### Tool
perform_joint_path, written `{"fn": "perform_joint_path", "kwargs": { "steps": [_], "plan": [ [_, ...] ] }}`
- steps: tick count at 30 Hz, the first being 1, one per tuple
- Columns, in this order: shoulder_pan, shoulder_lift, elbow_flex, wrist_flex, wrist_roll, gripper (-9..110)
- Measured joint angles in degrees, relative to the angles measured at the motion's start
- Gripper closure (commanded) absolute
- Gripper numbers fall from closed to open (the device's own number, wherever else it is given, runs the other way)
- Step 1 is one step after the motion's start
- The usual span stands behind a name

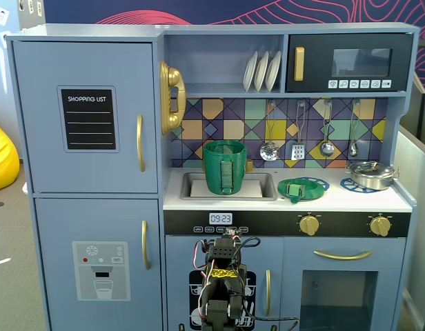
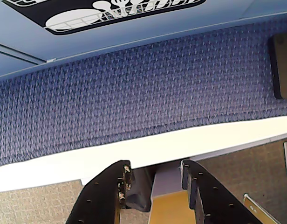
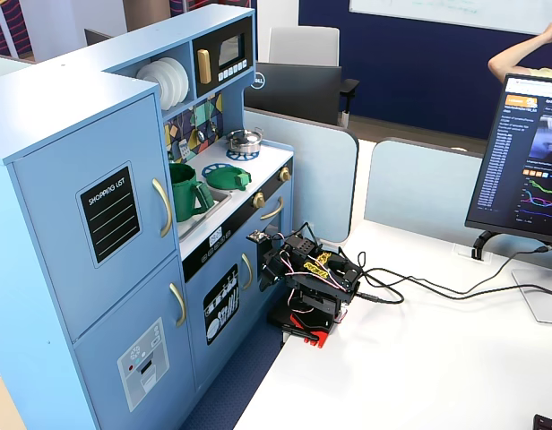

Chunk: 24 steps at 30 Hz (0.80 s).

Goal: Pick up the lid from the counter and put it on the green recipient

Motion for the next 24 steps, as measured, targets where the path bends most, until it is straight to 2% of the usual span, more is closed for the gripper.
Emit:
{"fn": "perform_joint_path", "kwargs": {
  "steps": [13,18,21,24],
  "plan": [
    [1.0,0.0,0.0,0.0,0.8,101],
    [6.2,-2.7,-3.8,-2.7,-0.7,101],
    [11.2,-7.9,-12.5,-7.6,-2.5,98],
    [16.5,-12.0,-22.1,-14.1,-6.7,84]
  ]
}}
